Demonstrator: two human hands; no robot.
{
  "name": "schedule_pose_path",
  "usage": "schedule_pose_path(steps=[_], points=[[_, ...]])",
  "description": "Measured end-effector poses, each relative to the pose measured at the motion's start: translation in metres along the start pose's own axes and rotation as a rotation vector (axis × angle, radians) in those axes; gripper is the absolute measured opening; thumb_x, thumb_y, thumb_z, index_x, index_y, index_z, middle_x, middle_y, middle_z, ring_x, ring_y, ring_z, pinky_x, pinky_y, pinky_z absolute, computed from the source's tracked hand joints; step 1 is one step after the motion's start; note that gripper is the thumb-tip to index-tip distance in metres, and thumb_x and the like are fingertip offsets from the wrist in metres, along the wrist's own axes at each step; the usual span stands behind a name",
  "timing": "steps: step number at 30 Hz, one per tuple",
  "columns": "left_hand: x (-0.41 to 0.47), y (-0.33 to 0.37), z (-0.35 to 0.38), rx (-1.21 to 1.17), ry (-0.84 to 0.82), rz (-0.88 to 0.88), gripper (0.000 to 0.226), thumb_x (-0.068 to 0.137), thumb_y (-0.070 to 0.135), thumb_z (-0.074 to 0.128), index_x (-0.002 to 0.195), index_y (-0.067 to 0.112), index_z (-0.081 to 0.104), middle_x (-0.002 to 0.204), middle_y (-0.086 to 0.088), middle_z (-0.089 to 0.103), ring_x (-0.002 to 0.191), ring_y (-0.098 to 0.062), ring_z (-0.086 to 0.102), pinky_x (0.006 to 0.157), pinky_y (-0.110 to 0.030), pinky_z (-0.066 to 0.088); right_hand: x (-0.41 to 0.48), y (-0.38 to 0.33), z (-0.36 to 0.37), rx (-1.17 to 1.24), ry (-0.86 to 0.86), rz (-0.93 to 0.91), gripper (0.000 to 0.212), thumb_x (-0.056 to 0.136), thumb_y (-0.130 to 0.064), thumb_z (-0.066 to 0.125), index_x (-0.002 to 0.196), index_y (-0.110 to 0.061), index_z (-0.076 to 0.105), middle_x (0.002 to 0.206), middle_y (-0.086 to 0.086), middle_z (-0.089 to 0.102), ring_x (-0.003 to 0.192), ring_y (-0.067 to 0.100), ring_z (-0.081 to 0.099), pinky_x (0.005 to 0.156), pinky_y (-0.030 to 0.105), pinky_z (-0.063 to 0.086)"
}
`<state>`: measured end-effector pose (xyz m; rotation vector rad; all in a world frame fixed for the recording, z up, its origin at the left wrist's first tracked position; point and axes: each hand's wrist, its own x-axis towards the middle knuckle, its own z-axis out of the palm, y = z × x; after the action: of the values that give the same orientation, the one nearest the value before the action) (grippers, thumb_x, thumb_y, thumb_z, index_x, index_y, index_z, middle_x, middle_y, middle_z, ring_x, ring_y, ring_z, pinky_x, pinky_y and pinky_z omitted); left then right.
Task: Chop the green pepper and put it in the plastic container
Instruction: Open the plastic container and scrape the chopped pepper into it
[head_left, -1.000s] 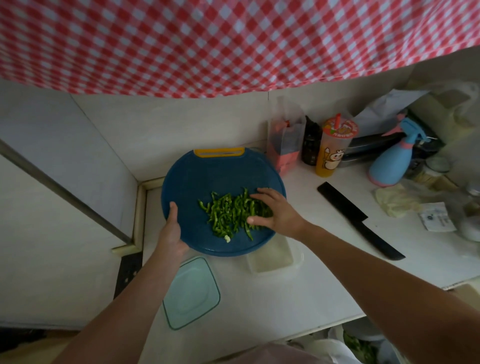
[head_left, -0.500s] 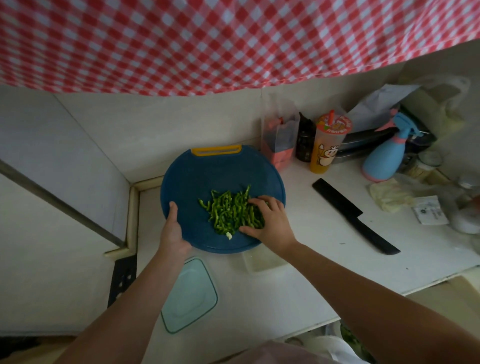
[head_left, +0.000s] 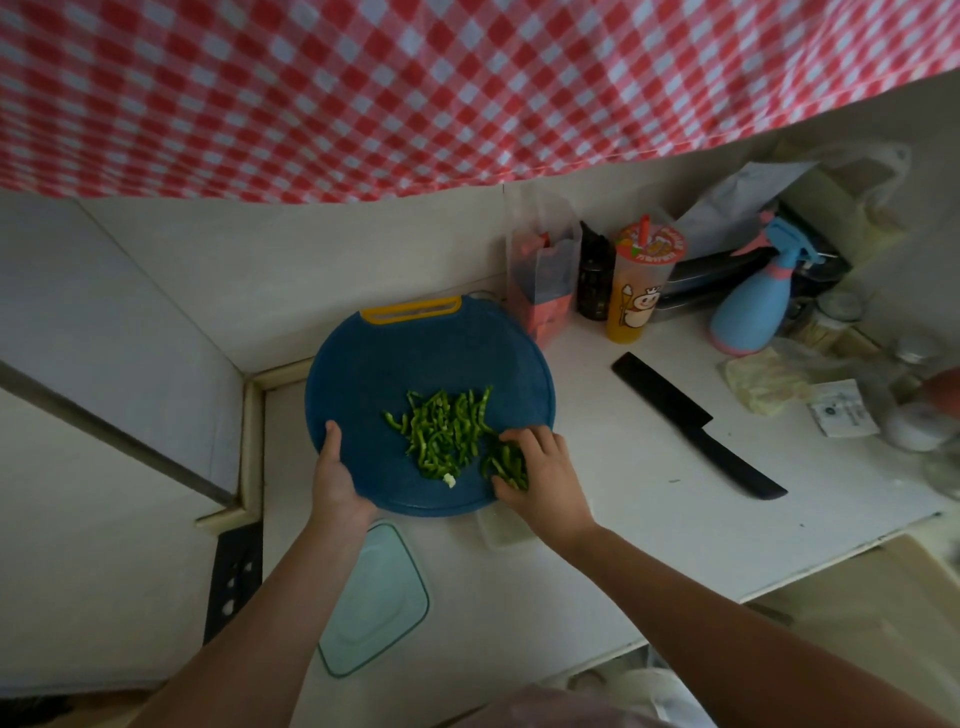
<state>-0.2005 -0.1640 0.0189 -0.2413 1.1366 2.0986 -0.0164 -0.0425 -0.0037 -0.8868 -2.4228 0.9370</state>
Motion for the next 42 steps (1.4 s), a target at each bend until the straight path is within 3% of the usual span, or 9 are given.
schedule_pose_path(steps=[8,15,19,23,26,28,30,35,42], points=[[-0.001,0.002,0.006,0.013,0.006,0.023,0.041,0.096,0.043,0.042,0.129,0.021,0.053,0.127,-0.004,0.060,0.112,-0.024,0.057,0.088,-0.045,0.048,-0.010,-0.002,-0.006,0.085,0.000,0.040,0.044,0.078,-0.014,0.068,0.119,-0.019,0.052,0.122,-0.002,0.046,0.107,0.015,0.044,0.090,0.023,0.041],[0.006,0.010,0.005,0.011,0.024,0.025,0.037,0.095,0.045,0.045,0.121,0.023,0.057,0.127,-0.005,0.059,0.117,-0.026,0.055,0.099,-0.049,0.042,-0.011,0.002,-0.013,0.089,-0.062,0.139,0.035,0.085,-0.019,0.065,0.118,-0.021,0.051,0.114,-0.010,0.039,0.095,0.008,0.049,0.087,0.020,0.046],[0.009,0.016,0.003,0.021,0.024,0.048,0.043,0.094,0.045,0.046,0.130,0.023,0.053,0.128,-0.005,0.060,0.118,-0.026,0.055,0.101,-0.050,0.042,-0.007,0.005,-0.024,-0.026,-0.145,0.091,0.025,0.090,-0.031,0.059,0.114,-0.025,0.058,0.112,-0.008,0.054,0.089,0.010,0.054,0.083,0.020,0.046],[0.007,0.019,0.007,0.030,-0.005,0.051,0.045,0.093,0.046,0.047,0.131,0.023,0.052,0.128,-0.004,0.061,0.117,-0.025,0.056,0.095,-0.048,0.045,0.017,-0.002,-0.041,-0.078,-0.028,0.051,0.022,0.089,-0.032,0.062,0.108,-0.021,0.065,0.105,-0.002,0.062,0.095,0.018,0.059,0.077,0.021,0.041],[0.004,0.017,0.012,0.021,-0.017,0.033,0.042,0.093,0.046,0.047,0.128,0.022,0.054,0.125,-0.005,0.062,0.114,-0.025,0.058,0.091,-0.046,0.048,0.044,-0.019,-0.047,-0.023,-0.032,0.000,0.050,0.086,-0.042,0.065,0.129,-0.021,0.052,0.129,0.000,0.052,0.118,0.017,0.049,0.094,0.024,0.038],[0.003,0.014,0.014,0.012,-0.031,0.009,0.045,0.093,0.046,0.047,0.130,0.021,0.053,0.127,-0.006,0.061,0.116,-0.027,0.057,0.094,-0.048,0.046,0.062,-0.031,-0.045,0.047,-0.162,0.035,0.080,0.081,-0.051,0.066,0.146,-0.024,0.029,0.152,0.002,0.027,0.139,0.019,0.026,0.111,0.030,0.025],[0.000,0.012,0.016,0.012,-0.045,-0.002,0.047,0.094,0.046,0.046,0.132,0.020,0.052,0.128,-0.007,0.060,0.117,-0.028,0.056,0.098,-0.049,0.043,0.076,-0.044,-0.038,0.089,-0.279,0.121,0.097,0.078,-0.059,0.064,0.151,-0.032,0.008,0.160,0.003,0.002,0.146,0.023,0.003,0.118,0.040,0.013],[-0.001,0.009,0.016,-0.001,-0.029,0.016,0.047,0.093,0.048,0.047,0.131,0.021,0.053,0.126,-0.006,0.062,0.117,-0.029,0.057,0.099,-0.052,0.043,0.093,-0.075,-0.008,-0.122,-0.458,0.083,0.092,0.077,-0.073,0.051,0.148,-0.045,0.000,0.159,-0.003,-0.011,0.143,0.039,-0.013,0.115,0.059,0.001],[-0.003,0.009,0.011,-0.061,0.014,0.023,0.042,0.096,0.047,0.041,0.123,0.020,0.058,0.122,-0.007,0.063,0.112,-0.028,0.058,0.098,-0.048,0.044,0.081,-0.093,0.019,-0.310,-0.470,-0.114,0.077,0.083,-0.071,0.045,0.148,-0.041,0.017,0.159,-0.002,0.006,0.143,0.040,-0.002,0.114,0.060,-0.001]])
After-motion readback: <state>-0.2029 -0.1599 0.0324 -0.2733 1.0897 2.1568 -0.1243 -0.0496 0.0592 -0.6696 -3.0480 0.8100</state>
